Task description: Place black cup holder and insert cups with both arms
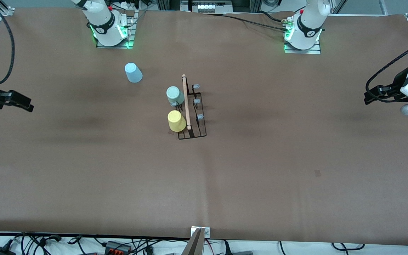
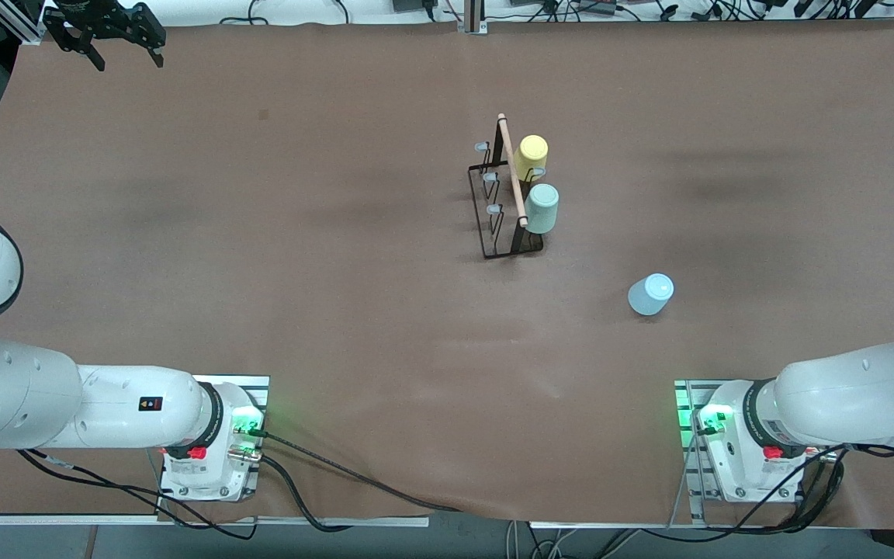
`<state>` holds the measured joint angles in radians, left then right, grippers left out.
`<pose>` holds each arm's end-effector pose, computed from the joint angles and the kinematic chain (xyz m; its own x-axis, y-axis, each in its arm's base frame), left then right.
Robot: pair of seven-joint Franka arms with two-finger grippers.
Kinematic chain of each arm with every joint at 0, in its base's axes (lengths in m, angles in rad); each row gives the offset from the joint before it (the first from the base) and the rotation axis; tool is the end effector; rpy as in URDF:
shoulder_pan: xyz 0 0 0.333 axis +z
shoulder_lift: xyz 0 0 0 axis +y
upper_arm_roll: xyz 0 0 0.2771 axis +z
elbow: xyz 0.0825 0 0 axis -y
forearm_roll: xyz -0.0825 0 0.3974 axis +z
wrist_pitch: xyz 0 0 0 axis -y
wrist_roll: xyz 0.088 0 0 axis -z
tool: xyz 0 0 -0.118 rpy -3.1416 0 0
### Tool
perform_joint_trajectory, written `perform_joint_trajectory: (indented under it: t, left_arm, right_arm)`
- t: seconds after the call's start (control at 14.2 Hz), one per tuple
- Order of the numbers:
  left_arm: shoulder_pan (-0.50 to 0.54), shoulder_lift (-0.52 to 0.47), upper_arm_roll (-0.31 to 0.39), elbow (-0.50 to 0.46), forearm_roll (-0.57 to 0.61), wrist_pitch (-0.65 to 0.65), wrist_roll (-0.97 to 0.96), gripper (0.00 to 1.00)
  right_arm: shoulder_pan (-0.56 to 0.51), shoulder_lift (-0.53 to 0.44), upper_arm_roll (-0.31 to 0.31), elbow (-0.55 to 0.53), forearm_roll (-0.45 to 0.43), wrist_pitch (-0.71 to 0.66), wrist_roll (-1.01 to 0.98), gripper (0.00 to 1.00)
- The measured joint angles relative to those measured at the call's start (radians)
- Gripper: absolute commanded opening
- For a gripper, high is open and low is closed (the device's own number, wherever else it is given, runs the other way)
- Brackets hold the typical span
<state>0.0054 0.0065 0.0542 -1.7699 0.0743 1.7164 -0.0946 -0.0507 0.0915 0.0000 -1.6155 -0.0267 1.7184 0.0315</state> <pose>0.5695 0.0417 0.4864 0.9883 0.1426 -0.0532 0.1382 -0.9873 -0.0784 0.6008 -0.0333 0.5122 0.9969 -0.0782 0.0122 -0.0785 -0.9966 0.0261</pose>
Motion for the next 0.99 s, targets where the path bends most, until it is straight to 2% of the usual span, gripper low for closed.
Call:
perform_joint_trajectory:
  t: [0.14,0.28,0.99]
  left_arm:
    - [0.0,0.0,0.0,0.0,0.0,0.0,0.0,1.0]
    - [0.0,0.0,0.0,0.0,0.0,0.0,0.0,1.0]
    - [0.002,0.0,0.0,0.0,0.0,0.0,0.0,1.0]
  right_arm:
    - [0.0,-0.062,0.001,-0.082,-0.002,0.02,-0.025,1.0]
    - [-0.001,-0.103,-0.001,-0.111,-0.002,0.01,-0.055,1.0]
    - [-0.001,-0.127,-0.001,-0.113,-0.002,-0.027,-0.071,1.0]
